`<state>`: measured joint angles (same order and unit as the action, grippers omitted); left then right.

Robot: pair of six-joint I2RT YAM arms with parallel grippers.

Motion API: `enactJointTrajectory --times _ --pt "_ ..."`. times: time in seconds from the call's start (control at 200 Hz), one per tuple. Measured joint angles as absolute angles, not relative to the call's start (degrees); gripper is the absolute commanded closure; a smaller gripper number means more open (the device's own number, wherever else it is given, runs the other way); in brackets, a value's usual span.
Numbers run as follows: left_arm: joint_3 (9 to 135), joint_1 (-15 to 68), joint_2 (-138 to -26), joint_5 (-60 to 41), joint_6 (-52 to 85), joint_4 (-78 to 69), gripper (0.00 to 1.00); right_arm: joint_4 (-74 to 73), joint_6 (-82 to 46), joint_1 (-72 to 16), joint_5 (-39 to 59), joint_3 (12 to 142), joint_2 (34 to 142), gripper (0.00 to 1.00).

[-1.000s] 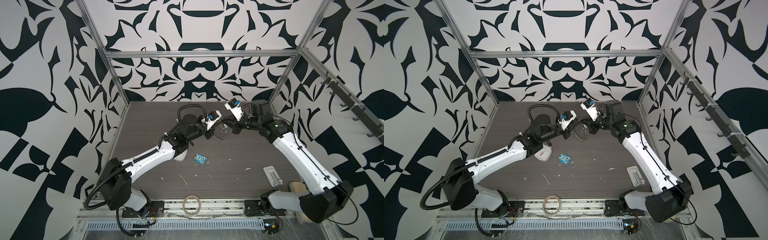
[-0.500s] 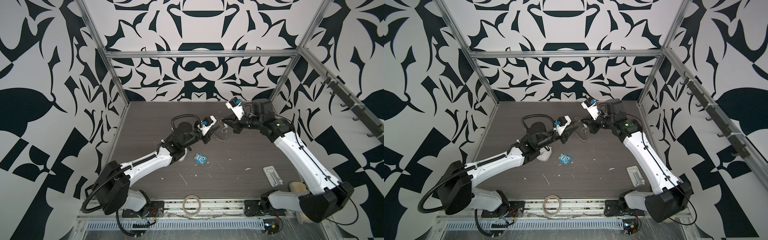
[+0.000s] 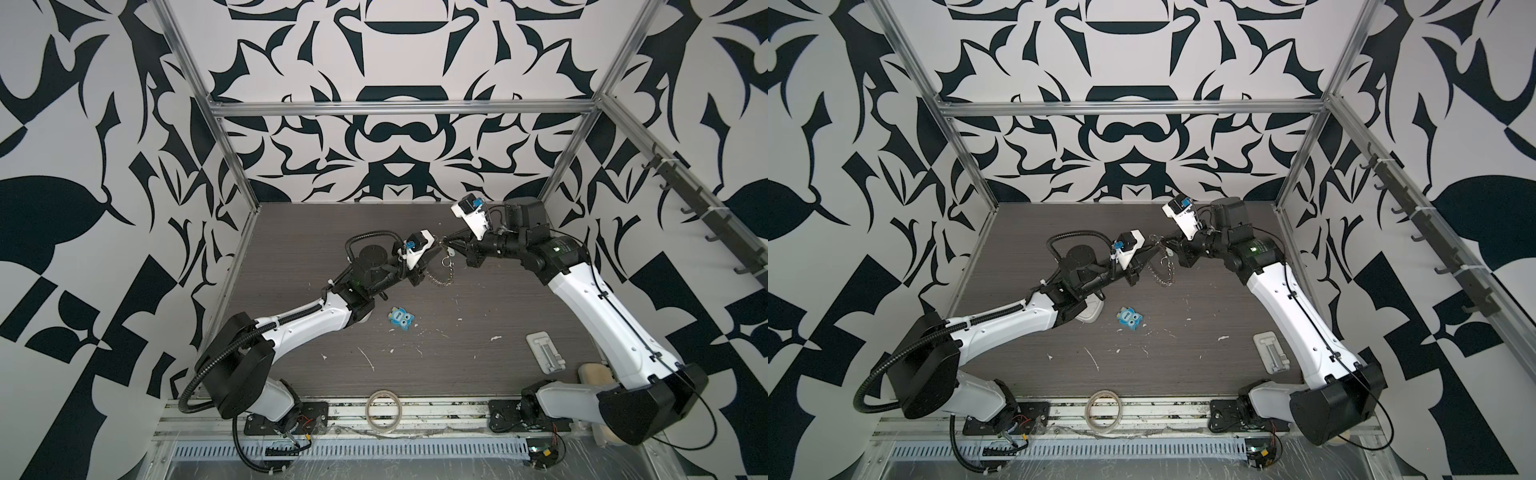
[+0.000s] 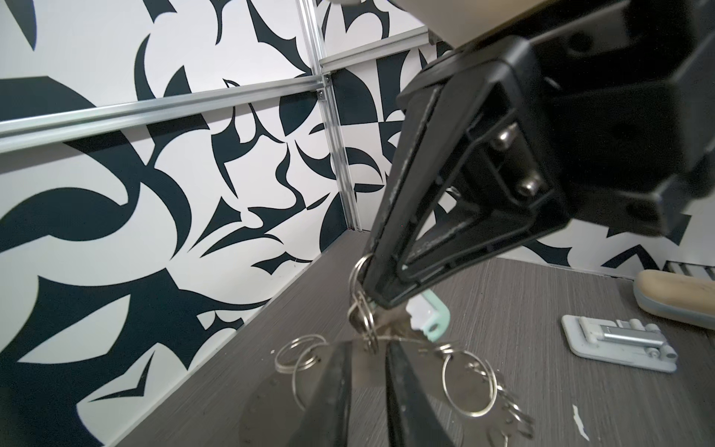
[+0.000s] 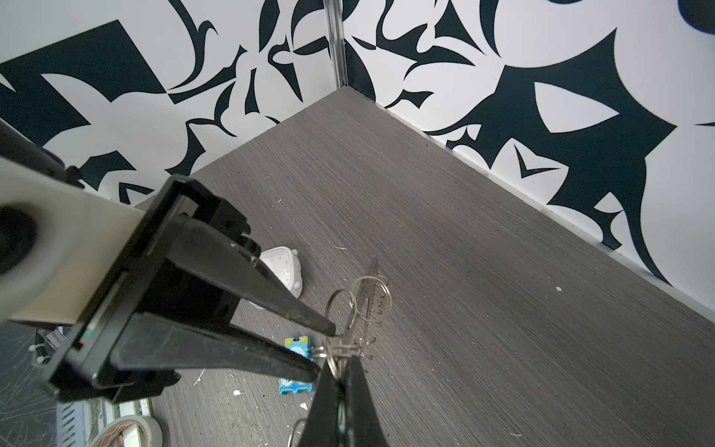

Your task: Remove the keys from the keyring

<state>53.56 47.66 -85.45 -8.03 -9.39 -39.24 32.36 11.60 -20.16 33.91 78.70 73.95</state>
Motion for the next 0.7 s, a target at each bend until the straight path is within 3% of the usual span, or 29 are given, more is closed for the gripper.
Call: enactJointTrajectory --times 0.095,0.385,0.5,0.7 --pt "53.65 47.66 -85.91 -8.12 -9.19 -39.31 0.91 32.36 11.38 -20.16 34.11 78.7 73.95 1.0" --pt "54.11 47.64 -86.17 -8.14 -9.39 -39.4 0.96 32.08 10.81 -19.92 34.52 78.7 73.87 1.0" --pt "54.11 47.66 -86.21 -8.12 -9.43 -39.55 0.87 32.08 10.81 -19.88 34.54 78.7 73.82 1.0" --pt "54.11 47.66 -86.24 -8.12 -9.47 -39.97 0.82 32.05 10.81 -19.88 34.57 78.7 73.8 1.0"
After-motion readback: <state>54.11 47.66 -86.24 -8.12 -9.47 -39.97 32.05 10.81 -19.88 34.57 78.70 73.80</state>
